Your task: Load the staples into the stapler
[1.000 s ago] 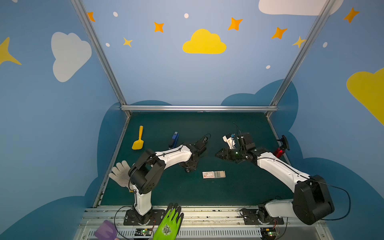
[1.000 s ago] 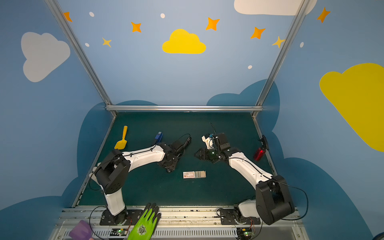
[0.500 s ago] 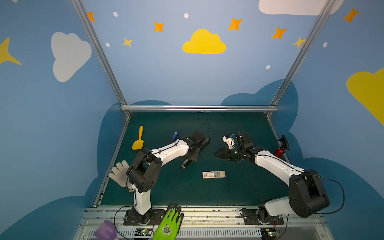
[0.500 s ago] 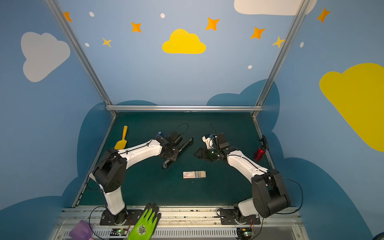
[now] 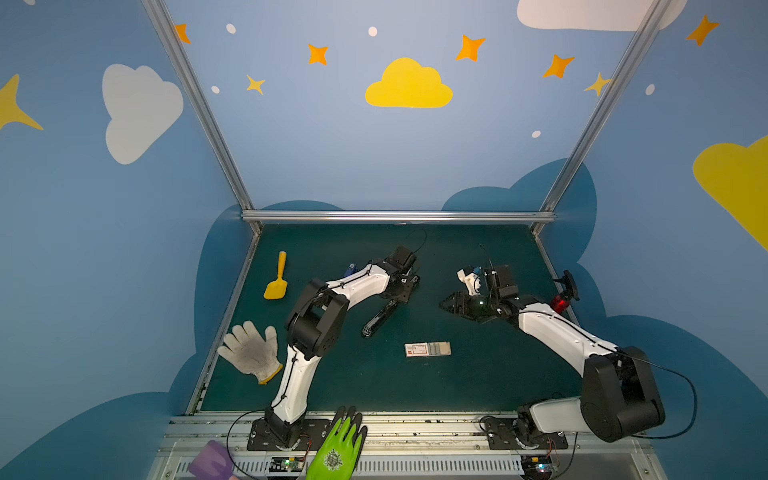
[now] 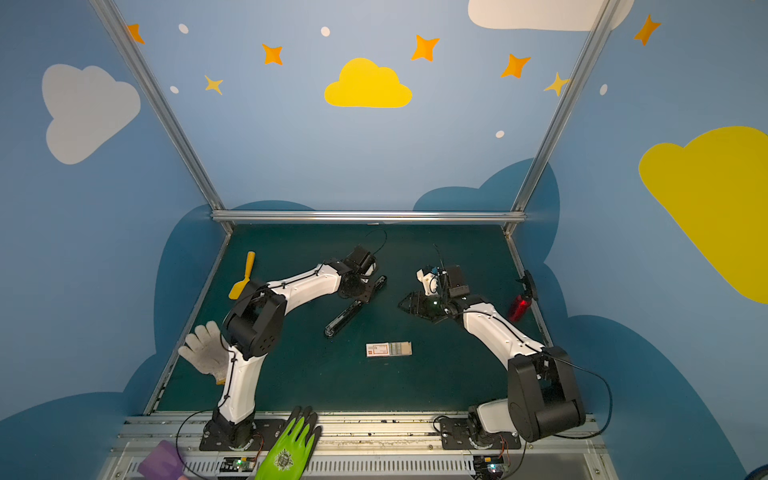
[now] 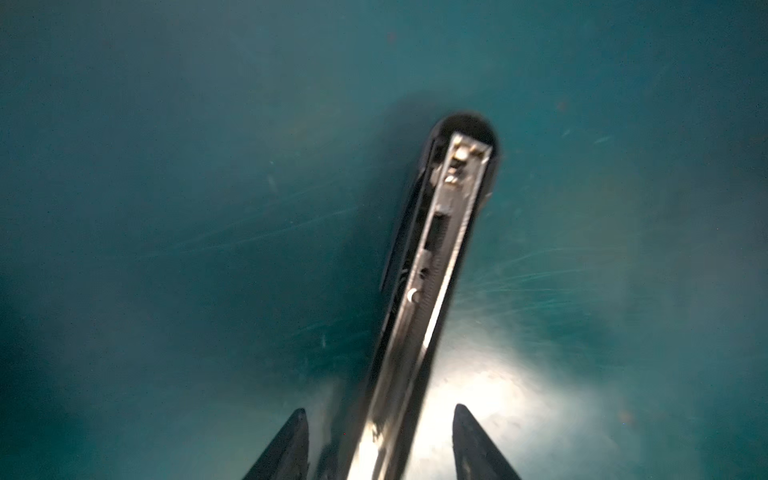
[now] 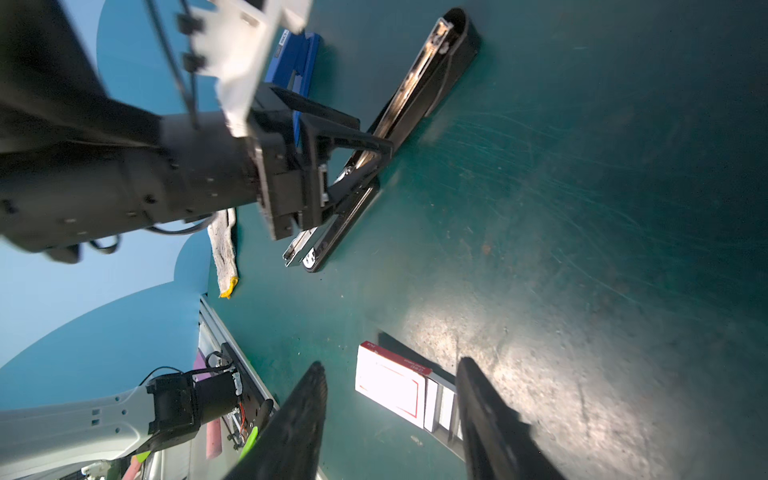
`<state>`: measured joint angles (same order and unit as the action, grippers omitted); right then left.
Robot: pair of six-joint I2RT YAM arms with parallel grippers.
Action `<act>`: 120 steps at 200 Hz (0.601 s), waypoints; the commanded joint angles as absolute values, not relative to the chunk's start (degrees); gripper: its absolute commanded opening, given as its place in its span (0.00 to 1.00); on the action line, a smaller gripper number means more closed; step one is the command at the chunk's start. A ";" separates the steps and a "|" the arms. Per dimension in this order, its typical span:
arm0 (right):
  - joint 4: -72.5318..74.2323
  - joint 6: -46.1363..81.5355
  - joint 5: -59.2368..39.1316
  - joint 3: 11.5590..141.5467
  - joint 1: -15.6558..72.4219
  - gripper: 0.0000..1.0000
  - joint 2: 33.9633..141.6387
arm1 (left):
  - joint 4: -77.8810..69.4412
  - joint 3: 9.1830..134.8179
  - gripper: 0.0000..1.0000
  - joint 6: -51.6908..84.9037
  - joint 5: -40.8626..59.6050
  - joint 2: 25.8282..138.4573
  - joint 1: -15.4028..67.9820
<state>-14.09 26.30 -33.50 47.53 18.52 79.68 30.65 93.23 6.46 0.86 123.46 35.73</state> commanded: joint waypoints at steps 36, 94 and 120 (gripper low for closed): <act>-10.24 27.67 -36.06 47.56 16.66 0.52 83.87 | 28.90 95.21 0.37 3.19 4.45 126.51 35.42; 0.51 34.72 -40.49 52.37 15.61 0.52 97.82 | 22.94 89.18 0.06 2.20 5.41 123.32 35.67; 7.17 38.90 -43.53 55.09 15.42 0.53 104.08 | 18.06 84.74 0.04 1.98 4.31 119.96 36.46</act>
<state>-1.34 33.91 -39.38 52.03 15.77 100.36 21.85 88.77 2.70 4.25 123.02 35.62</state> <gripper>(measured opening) 0.525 0.217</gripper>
